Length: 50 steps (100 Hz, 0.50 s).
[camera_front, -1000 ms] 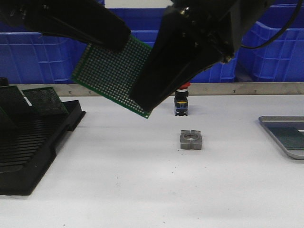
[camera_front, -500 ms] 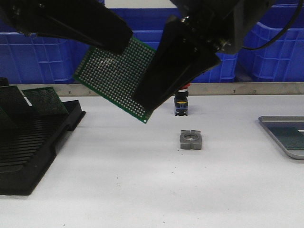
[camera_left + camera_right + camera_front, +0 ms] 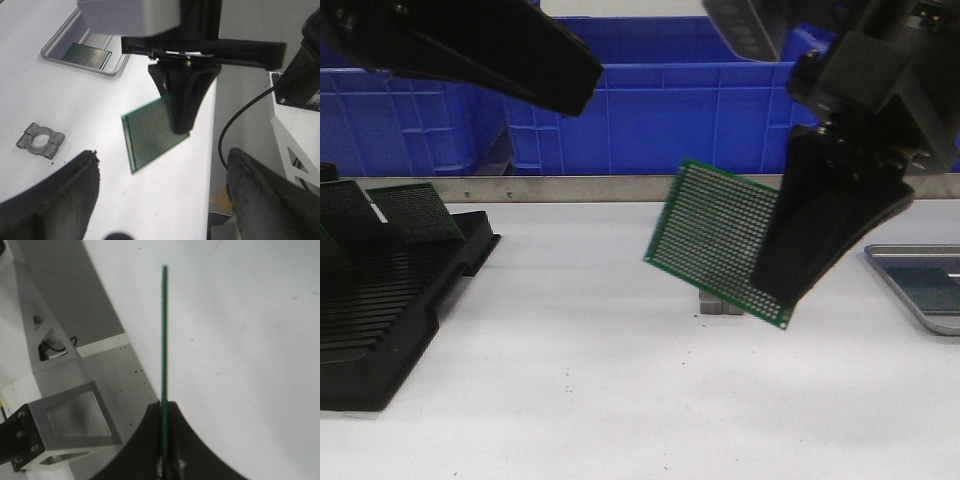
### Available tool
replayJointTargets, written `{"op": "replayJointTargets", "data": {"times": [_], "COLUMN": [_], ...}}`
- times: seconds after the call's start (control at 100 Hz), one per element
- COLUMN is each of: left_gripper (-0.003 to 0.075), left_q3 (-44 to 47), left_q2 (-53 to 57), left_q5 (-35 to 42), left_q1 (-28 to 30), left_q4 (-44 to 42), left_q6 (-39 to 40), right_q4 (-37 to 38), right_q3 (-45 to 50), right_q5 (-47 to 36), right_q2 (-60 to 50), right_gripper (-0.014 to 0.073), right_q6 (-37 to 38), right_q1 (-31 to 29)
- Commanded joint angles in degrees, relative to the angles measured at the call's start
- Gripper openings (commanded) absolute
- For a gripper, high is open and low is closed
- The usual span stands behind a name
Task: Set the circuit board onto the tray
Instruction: 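Release the left gripper and carry the board toward the tray with the right, then lower the board into the silver tray and open the right gripper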
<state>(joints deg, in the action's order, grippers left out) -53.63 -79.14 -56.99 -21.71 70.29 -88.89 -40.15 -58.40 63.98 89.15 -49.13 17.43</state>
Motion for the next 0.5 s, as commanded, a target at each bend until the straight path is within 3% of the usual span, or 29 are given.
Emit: {"op": "replayJointTargets", "data": {"times": [0.0, 0.3, 0.49], "left_gripper": [0.0496, 0.0496, 0.0496], "left_q3": [-1.6, -1.6, -1.6], "left_q2": [1.4, 1.4, 1.4], "left_q5": [-0.7, -0.7, -0.6], "left_q1": [-0.5, -0.5, -0.5], "left_q4": [3.8, 3.8, 3.9], "left_q6": [0.0, 0.0, 0.0], "right_q4": [-1.7, -1.7, -1.7], "right_q3": [-0.7, 0.7, 0.7], "right_q5": [-0.9, -11.3, -14.0], "right_q2": [-1.7, 2.2, 6.5], "right_gripper": [-0.0068, -0.0068, -0.0068], "right_q6": [0.4, 7.5, 8.2], "right_q1": [-4.9, -24.0, -32.1]}}
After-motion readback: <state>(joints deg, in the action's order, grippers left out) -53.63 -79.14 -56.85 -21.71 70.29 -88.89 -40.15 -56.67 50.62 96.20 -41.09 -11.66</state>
